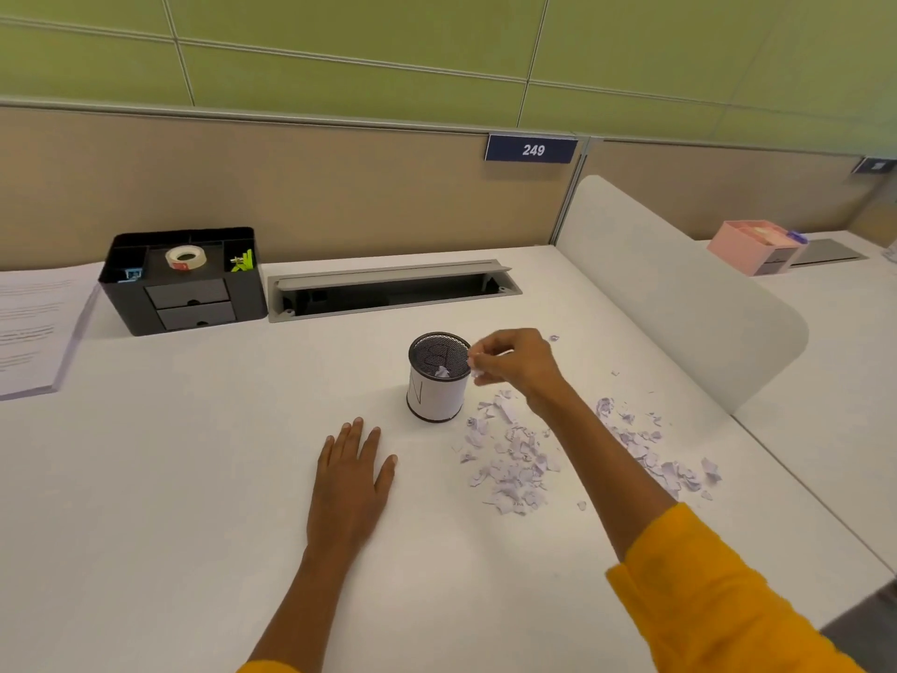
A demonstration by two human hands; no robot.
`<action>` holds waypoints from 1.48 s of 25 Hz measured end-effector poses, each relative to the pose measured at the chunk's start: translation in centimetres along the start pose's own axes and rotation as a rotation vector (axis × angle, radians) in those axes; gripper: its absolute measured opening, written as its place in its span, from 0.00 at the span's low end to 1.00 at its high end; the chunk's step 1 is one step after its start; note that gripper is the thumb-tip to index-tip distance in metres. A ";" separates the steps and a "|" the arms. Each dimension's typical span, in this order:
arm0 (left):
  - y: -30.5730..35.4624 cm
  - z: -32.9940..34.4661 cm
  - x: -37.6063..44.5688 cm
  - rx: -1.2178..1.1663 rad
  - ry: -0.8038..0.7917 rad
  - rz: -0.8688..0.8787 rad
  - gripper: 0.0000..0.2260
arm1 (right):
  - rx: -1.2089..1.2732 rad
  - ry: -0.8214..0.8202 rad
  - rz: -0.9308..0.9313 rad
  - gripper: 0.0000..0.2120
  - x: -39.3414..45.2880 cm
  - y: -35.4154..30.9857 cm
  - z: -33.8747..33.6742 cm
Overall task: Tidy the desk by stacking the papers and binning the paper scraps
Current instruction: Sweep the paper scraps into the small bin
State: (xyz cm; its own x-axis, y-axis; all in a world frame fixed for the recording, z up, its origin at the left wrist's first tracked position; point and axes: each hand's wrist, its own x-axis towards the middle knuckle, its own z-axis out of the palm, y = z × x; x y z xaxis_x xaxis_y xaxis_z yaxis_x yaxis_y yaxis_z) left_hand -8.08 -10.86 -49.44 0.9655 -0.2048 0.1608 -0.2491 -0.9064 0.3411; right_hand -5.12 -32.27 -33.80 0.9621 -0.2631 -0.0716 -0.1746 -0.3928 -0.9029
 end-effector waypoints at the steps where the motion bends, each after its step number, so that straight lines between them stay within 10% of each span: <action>1: 0.0 0.0 0.0 -0.002 -0.005 -0.001 0.27 | -0.020 0.006 -0.015 0.07 0.7 -0.3 0.6; 9: -0.1 -0.1 0.2 -0.001 0.012 -0.001 0.25 | 0.110 0.130 0.038 0.14 2.2 1.5 -0.4; 20: -0.2 0.3 0.1 0.015 0.033 0.003 0.25 | -0.729 -0.268 0.177 0.35 -2.0 10.6 -2.5; 26: -0.2 0.3 0.1 0.011 0.036 0.001 0.25 | -0.511 -0.135 0.186 0.07 -2.9 11.0 -2.2; 37: -0.3 0.4 0.2 0.001 0.021 -0.010 0.27 | 0.066 -0.004 0.076 0.06 -0.7 3.3 -2.7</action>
State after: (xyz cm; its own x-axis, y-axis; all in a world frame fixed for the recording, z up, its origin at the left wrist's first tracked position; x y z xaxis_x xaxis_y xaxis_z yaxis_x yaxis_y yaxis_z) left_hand -7.75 -10.79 -49.89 0.9661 -0.1876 0.1771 -0.2391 -0.9089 0.3415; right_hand -6.91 -35.81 -35.58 0.9473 -0.2867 -0.1428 -0.2336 -0.3132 -0.9205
